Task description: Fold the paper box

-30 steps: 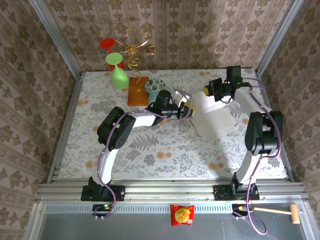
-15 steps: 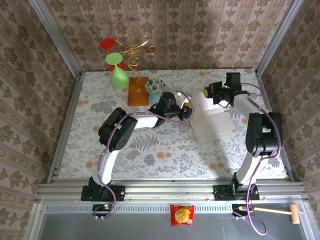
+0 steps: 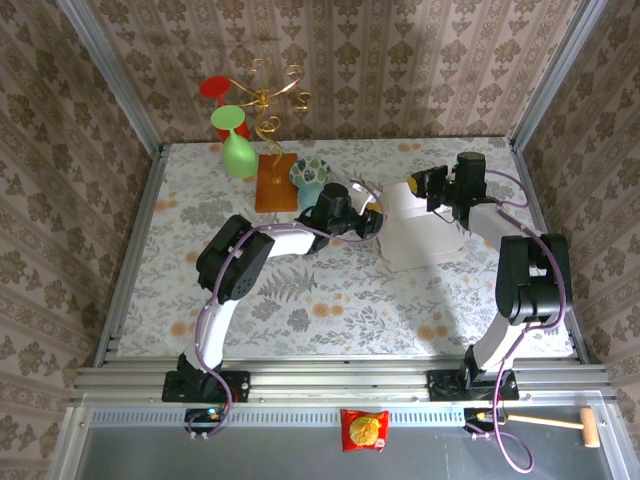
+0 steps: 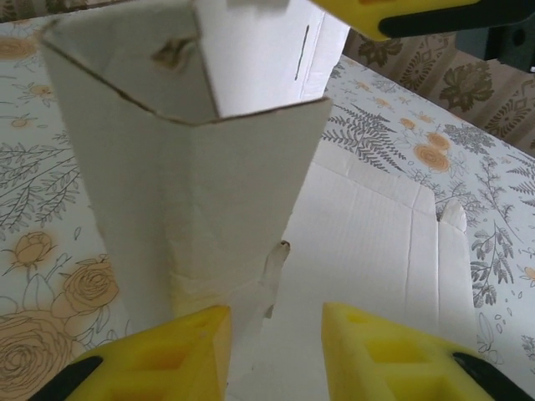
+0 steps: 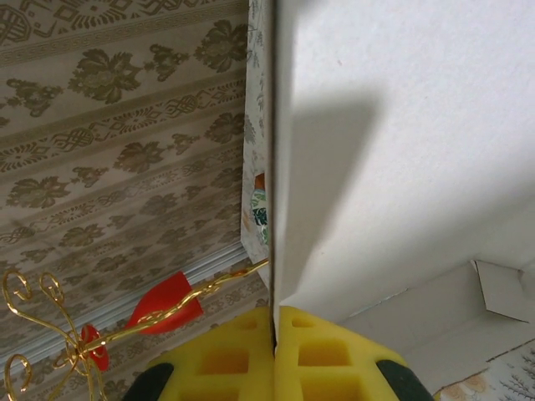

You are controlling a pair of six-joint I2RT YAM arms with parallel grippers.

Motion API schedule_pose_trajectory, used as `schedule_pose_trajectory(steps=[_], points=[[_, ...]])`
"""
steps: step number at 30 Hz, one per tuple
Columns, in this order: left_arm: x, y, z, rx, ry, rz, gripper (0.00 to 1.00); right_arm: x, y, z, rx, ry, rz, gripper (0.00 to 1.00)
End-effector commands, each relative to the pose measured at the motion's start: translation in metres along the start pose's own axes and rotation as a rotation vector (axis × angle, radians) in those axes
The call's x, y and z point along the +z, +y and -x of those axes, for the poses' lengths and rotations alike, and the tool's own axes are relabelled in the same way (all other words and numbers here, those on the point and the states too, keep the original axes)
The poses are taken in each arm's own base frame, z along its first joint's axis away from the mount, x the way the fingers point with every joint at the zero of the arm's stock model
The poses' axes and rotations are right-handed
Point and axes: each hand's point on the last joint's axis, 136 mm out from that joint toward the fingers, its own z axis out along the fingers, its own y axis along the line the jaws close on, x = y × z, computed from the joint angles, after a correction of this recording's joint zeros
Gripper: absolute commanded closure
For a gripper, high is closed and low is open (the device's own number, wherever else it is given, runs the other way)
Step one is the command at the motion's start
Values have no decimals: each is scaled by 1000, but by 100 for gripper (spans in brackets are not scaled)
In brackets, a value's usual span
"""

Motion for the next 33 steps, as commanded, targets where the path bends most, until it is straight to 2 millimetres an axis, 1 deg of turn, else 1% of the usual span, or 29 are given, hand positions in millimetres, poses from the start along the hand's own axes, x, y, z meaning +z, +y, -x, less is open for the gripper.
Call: schedule_pose_trajectory(steps=[1, 9, 15, 19, 22, 28, 33], points=[[-9, 17, 8, 10, -24, 58, 64, -4, 3, -11, -12, 49, 23, 100], [-14, 26, 8, -17, -40, 32, 63, 2, 1, -8, -45, 69, 3, 100], [-13, 31, 9, -29, -43, 14, 63, 9, -3, -5, -58, 76, -19, 100], [-13, 35, 14, -39, -53, 7, 63, 15, 1, -2, -65, 77, -36, 100], [-10, 36, 16, -42, -48, -7, 64, 20, 4, -2, -78, 80, -57, 100], [-4, 41, 14, -55, -33, -17, 67, 27, -4, -4, -68, 99, -130, 100], [1, 47, 18, -52, -36, -12, 70, 29, -7, -4, -63, 98, -141, 100]])
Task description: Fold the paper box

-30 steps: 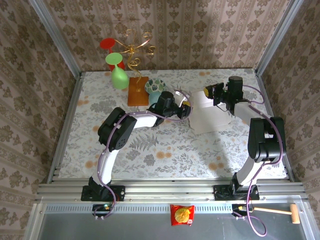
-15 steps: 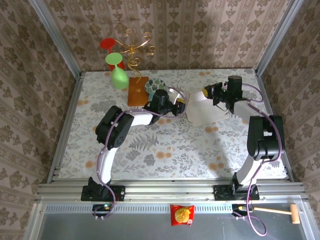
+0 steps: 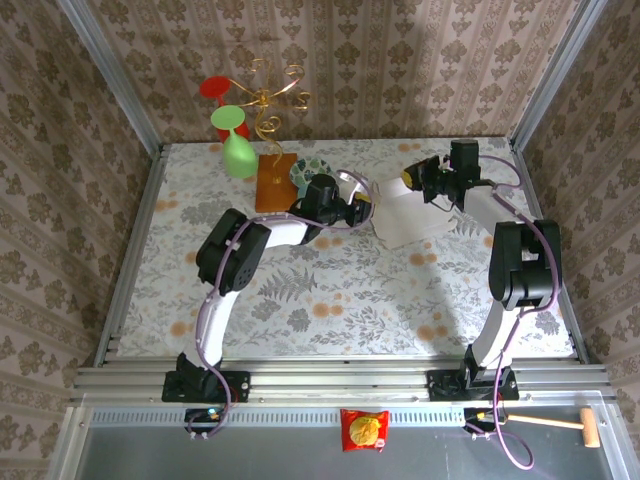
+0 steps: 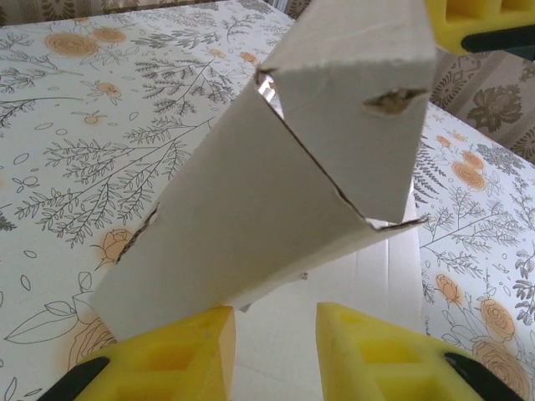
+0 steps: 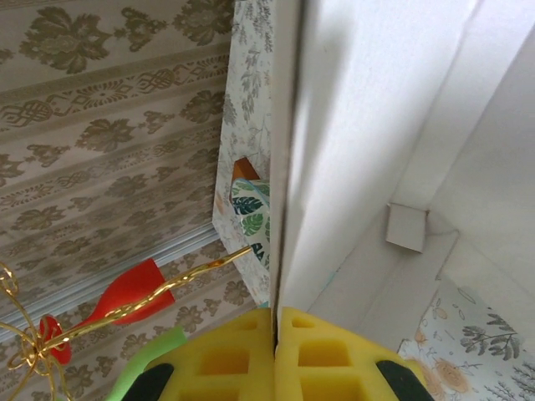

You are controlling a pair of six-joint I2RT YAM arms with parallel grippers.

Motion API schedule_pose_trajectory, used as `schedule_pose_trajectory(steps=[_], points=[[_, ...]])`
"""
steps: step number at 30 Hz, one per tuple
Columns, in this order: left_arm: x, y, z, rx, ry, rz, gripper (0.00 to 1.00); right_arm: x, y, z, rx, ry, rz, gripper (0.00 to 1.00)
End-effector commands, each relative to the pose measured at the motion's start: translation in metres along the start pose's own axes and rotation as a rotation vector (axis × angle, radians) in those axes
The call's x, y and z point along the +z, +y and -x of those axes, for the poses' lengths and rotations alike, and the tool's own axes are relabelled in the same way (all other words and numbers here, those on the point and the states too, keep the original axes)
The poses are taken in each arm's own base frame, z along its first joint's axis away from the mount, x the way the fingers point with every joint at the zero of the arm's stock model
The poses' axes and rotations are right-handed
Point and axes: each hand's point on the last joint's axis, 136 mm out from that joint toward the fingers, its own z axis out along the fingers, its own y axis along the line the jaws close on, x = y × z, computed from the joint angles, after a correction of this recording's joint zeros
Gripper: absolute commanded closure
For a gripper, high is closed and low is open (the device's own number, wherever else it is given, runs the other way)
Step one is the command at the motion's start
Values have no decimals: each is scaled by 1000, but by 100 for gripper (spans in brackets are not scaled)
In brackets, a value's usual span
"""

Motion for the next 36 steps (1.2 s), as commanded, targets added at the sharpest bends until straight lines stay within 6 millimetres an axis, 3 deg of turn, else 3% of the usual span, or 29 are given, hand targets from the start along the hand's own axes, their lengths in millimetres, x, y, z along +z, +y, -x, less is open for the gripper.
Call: schedule_pose_trajectory(steps=[1, 5, 10, 16, 22, 31, 36], points=[[4, 5, 14, 1, -18, -11, 71, 7, -12, -4, 10, 22, -55, 100], [9, 9, 19, -7, -29, 9, 71, 9, -13, -3, 13, 19, -57, 100], [8, 9, 24, -11, -50, 26, 64, 11, -6, 2, 19, 0, -37, 100], [-2, 20, 29, -67, -83, 30, 63, 16, 2, 8, 0, -6, -51, 100], [-12, 19, 49, -156, -129, -45, 62, 31, 0, 20, -49, -26, -44, 100], [-12, 35, 38, -195, -69, -23, 62, 53, 6, 32, -88, -53, 40, 100], [-7, 37, 45, -190, -64, -29, 62, 59, 6, 37, -117, -66, 73, 100]])
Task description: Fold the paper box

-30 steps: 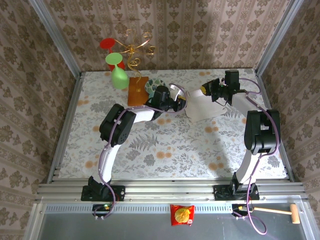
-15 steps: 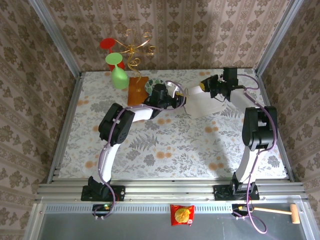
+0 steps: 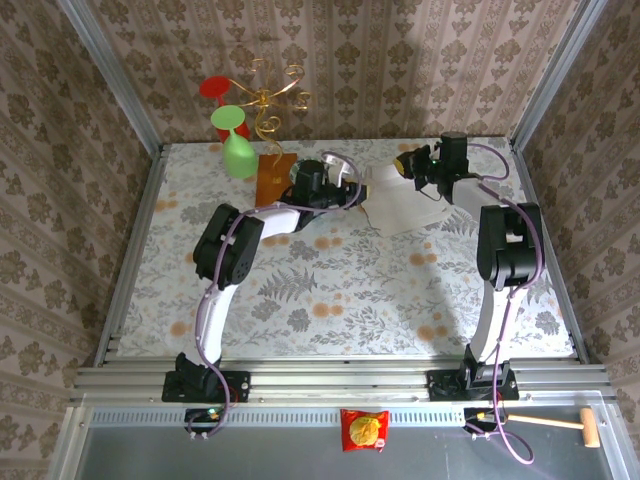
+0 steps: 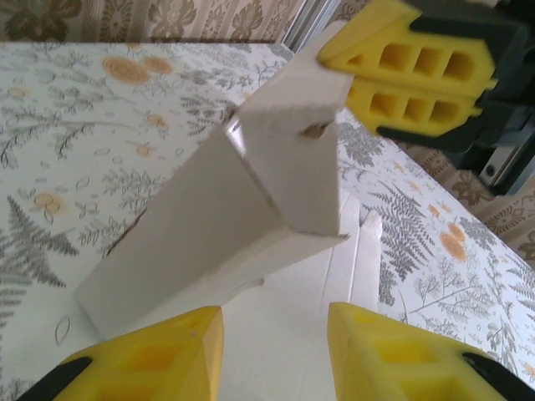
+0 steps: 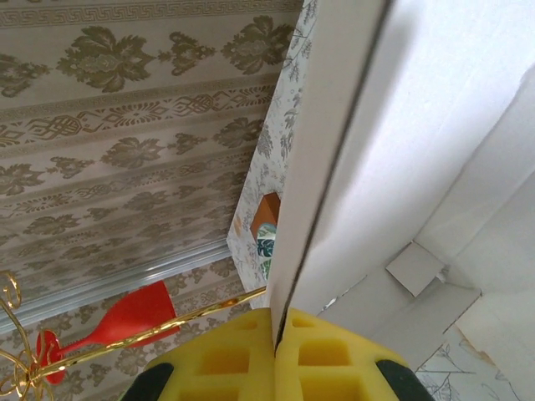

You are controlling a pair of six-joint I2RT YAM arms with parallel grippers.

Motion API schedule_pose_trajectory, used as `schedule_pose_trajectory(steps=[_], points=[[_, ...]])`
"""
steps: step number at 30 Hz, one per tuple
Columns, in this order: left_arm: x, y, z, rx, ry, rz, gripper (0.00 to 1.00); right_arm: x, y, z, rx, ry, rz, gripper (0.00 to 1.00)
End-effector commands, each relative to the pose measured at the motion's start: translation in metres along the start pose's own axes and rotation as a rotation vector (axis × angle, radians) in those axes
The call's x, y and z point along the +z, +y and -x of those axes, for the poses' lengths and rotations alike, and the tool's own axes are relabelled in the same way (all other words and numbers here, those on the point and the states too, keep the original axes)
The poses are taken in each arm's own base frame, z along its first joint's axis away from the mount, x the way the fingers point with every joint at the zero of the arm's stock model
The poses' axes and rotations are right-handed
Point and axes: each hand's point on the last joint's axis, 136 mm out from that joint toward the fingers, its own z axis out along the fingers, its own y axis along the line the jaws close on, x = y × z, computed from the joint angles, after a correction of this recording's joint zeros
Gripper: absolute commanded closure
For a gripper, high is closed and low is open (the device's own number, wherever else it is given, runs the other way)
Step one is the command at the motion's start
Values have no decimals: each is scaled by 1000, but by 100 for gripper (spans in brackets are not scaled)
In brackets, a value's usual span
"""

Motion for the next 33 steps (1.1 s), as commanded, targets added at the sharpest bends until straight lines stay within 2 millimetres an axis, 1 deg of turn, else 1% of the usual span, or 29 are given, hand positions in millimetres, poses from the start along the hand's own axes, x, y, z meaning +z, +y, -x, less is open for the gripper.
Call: schedule_pose_trajectory(steps=[1, 4, 7, 12, 14, 17, 18, 22, 25, 29, 33], points=[[3, 3, 10, -6, 3, -17, 62, 13, -19, 6, -15, -30, -23, 100], [4, 3, 12, 9, 1, -9, 62, 14, -19, 7, -22, -34, -6, 100], [3, 0, 15, 33, -6, 1, 62, 11, -20, 9, -25, -44, -4, 100], [-6, -10, 33, 49, -42, 17, 61, 1, -24, 18, -24, -64, -8, 100], [-10, -17, 42, 41, -65, 12, 61, -7, -27, 22, -16, -72, -19, 100], [-18, -34, 53, 16, -92, 0, 60, -22, -27, 18, -7, -65, -42, 100], [-20, -40, 55, 10, -99, -1, 60, -28, -26, 15, -5, -64, -50, 100], [-35, -66, 64, -50, -108, 9, 60, -61, -34, 2, 18, -81, -120, 100], [-45, -82, 61, -105, -80, 31, 60, -83, -48, -13, 72, -79, -166, 100], [-61, -92, 56, -199, -44, 66, 61, -108, -61, -40, 130, -60, -226, 100], [-76, -100, 53, -258, -1, 101, 61, -117, -56, -64, 163, -46, -264, 100]])
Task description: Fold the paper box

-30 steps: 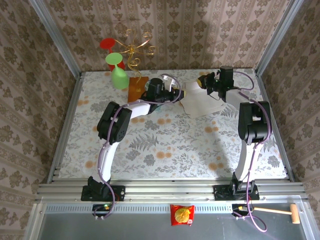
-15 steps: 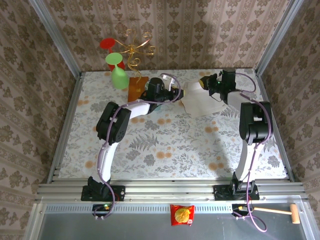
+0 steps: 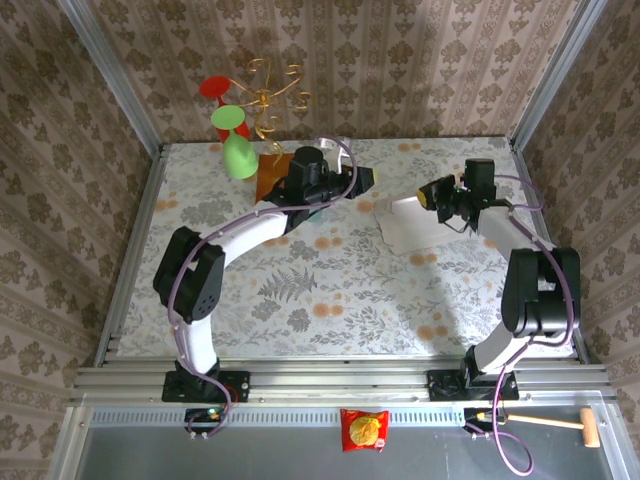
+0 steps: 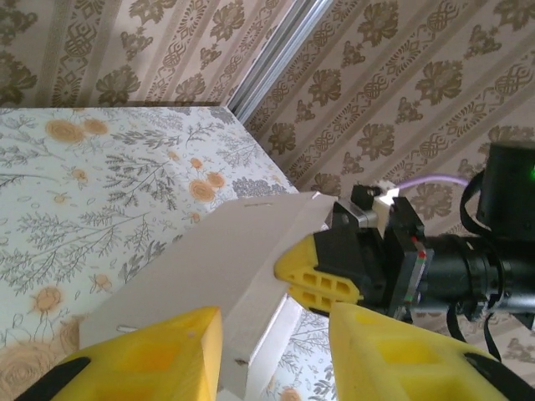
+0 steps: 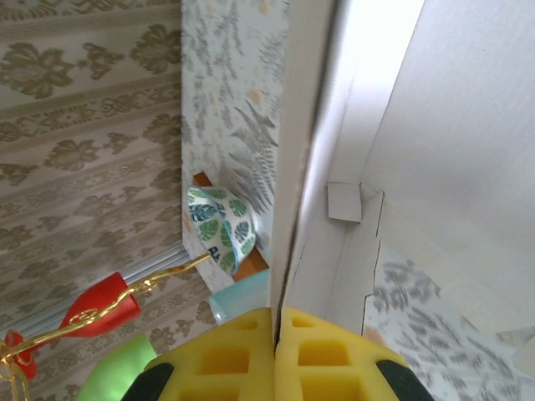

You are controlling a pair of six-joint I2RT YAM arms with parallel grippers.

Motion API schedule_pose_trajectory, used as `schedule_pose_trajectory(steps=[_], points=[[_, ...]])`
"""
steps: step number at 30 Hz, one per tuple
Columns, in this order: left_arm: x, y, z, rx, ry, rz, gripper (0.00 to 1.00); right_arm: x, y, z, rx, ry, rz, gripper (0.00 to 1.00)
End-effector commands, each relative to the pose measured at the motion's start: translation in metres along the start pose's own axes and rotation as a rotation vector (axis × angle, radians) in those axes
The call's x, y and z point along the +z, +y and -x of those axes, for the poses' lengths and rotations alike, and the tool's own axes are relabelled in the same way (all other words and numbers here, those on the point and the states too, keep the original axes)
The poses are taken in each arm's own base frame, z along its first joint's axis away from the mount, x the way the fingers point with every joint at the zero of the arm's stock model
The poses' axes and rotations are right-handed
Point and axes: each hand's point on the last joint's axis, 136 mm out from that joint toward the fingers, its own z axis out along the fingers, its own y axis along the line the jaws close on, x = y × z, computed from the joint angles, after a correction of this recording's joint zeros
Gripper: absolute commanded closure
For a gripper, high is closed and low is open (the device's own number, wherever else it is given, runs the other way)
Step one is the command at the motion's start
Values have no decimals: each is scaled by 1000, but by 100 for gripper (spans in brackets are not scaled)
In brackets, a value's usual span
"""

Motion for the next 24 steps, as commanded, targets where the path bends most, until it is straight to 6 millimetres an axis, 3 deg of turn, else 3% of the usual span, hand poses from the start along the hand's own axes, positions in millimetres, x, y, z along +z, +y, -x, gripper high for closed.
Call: schedule_pose_trajectory(steps=[1, 7, 11, 17, 24], points=[[-14, 12, -17, -117, 77, 97, 62, -11, -10, -26, 39, 12, -102, 100], [-35, -1, -26, -156, 129, 136, 62, -29, -17, -57, 83, -32, -227, 100], [-49, 6, -38, -177, 165, 183, 63, -6, -11, -53, 77, -43, -187, 100], [-57, 13, -48, -213, 183, 226, 64, 39, 39, -38, -31, -39, 63, 100], [-50, 24, -44, -272, 147, 235, 64, 57, 42, -35, -114, 10, 140, 100]])
